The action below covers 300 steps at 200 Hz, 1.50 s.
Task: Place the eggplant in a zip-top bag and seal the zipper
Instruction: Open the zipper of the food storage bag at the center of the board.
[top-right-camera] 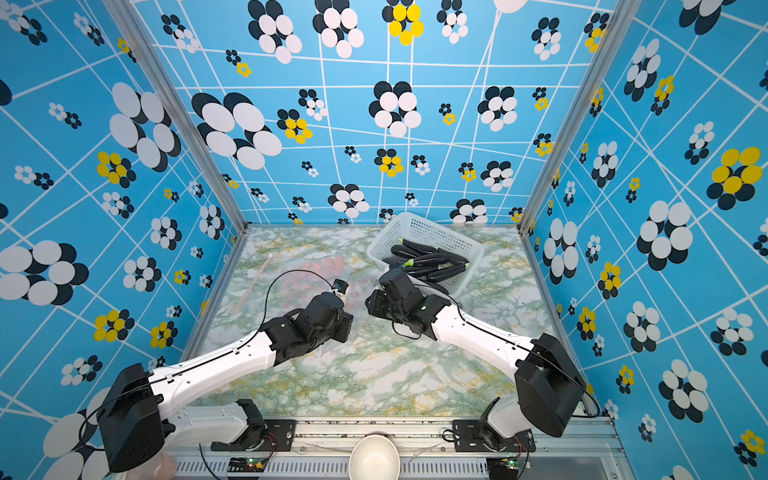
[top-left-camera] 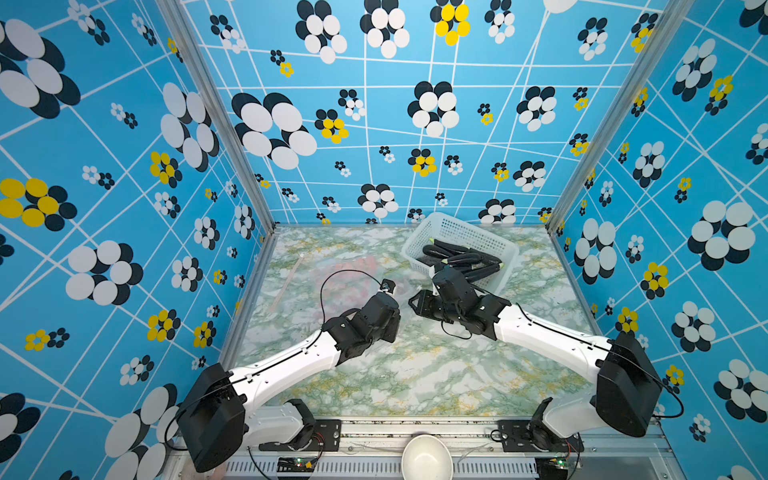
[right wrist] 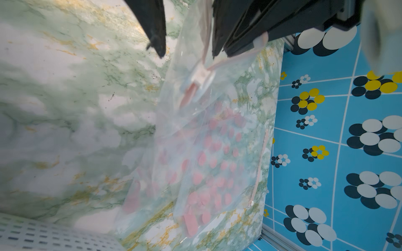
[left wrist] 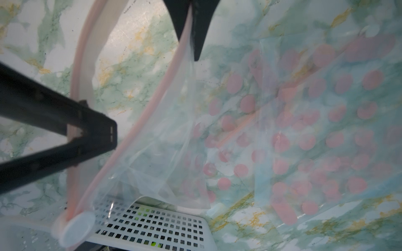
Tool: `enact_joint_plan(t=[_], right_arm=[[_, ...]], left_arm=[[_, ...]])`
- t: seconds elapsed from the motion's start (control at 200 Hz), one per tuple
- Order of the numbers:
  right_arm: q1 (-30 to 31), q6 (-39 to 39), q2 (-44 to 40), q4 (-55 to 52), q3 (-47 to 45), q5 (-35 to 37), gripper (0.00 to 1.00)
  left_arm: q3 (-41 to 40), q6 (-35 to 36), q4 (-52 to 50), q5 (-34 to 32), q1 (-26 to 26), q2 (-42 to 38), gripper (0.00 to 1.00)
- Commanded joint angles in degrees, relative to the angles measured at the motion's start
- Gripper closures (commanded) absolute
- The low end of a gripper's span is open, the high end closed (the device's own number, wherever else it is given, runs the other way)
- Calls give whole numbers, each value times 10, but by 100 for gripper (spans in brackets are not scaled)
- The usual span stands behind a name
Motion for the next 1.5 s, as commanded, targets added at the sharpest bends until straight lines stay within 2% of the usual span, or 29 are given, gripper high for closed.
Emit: enact_joint_plan(t=[0.0,0.2,0.375,0.595,0.755,0.86,0.935,1.015,1.145,1.205,1.324,1.494], right_arm=[[17,18,10,-8,1,24,64],[19,-14,-26,-69,24,70,65],[19,-83,-77,-125,95,84,70],[18,-137,-34,-116,218,25,83],[19,-131,26,-56,281,-45,87],[19,-112,69,10,305,-94,89],[20,-99,112,21,349,-128,89],[22,-71,145,57,351,-152,89],[22,-60,174,80,308,-131,90],[22,-66,179,86,268,-112,89],[20,-64,180,114,189,-84,86],[16,-33,166,156,85,-80,71]], left_arm=[[26,-52,-41,-8,-18,-6,100],[74,-64,-56,2,-38,-18,100],[200,-12,-149,-46,-43,-26,100],[353,80,-285,-151,-53,-40,100],[447,129,-397,-265,-68,-41,100],[479,145,-460,-336,-80,-39,100],[482,151,-488,-358,-81,-38,100],[474,151,-503,-370,-81,-32,100],[407,146,-484,-358,-76,-11,100],[351,144,-442,-319,-57,-5,100],[233,119,-335,-178,13,-9,100],[118,126,-223,-107,42,-11,100]])
